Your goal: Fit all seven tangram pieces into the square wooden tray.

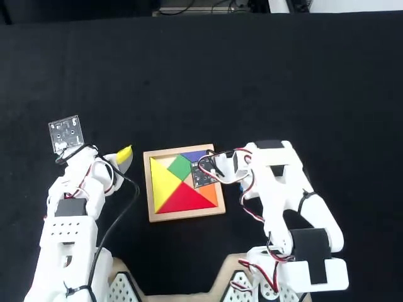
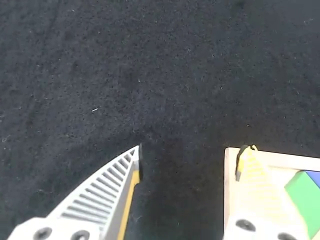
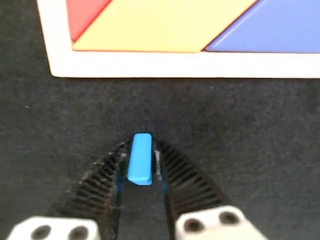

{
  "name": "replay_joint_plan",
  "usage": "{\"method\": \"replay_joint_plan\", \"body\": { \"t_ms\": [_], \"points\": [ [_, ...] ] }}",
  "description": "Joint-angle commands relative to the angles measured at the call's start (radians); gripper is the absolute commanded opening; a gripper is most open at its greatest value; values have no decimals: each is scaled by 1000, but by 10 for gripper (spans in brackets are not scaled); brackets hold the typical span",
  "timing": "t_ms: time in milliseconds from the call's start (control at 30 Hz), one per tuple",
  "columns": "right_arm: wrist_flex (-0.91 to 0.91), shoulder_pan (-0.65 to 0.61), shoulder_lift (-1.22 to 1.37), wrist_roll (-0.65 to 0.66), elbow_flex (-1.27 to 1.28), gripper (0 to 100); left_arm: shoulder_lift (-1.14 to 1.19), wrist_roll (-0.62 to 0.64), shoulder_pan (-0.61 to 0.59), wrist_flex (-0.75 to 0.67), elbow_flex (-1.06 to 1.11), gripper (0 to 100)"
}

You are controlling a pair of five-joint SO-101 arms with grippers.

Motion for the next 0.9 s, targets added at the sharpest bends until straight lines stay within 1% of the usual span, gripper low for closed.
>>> {"method": "replay_joint_plan", "body": {
  "t_ms": [0,133,300,333,500,867],
  "points": [
    [-5,49,-8,-6,-74,15,-12,-9,8,-15,-7,305],
    [-2,83,-8,-8,-94,20,-11,-9,8,-15,-7,305],
    [-2,109,-1,-11,-90,152,-11,-9,8,-15,-7,305],
    [-2,110,-1,-11,-90,152,-11,-9,8,-15,-7,305],
    [-3,107,-1,-11,-90,87,-11,-9,8,-15,-7,305],
    [-9,110,-8,-11,-97,85,-9,-9,8,-15,-7,305]
  ]
}}
